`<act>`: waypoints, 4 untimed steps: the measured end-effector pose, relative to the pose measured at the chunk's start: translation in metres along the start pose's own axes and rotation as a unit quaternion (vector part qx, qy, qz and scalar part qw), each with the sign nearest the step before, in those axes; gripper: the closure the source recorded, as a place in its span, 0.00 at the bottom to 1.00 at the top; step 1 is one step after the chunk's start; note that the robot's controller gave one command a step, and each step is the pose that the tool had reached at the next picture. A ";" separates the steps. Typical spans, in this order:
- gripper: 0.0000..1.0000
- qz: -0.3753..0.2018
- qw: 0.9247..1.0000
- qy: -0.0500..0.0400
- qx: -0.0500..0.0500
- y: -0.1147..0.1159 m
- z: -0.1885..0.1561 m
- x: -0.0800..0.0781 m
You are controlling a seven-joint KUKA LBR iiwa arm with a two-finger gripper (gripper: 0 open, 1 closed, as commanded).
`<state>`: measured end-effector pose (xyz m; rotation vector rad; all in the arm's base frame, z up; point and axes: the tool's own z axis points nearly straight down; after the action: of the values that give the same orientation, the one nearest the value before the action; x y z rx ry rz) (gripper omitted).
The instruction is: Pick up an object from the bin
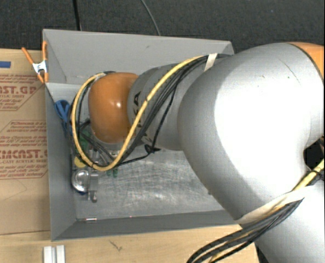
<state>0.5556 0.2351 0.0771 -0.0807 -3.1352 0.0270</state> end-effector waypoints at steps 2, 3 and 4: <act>1.00 -0.113 0.994 -0.001 -0.008 -0.046 -0.042 0.047; 1.00 -0.087 0.996 -0.003 -0.007 -0.126 -0.052 0.036; 1.00 -0.103 0.995 -0.003 -0.011 -0.041 -0.040 0.060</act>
Offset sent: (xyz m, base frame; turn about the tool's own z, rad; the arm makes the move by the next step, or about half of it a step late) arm -0.0139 -0.0060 0.1073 -0.0569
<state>0.4935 0.1978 0.1177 0.2417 -3.1312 -0.0077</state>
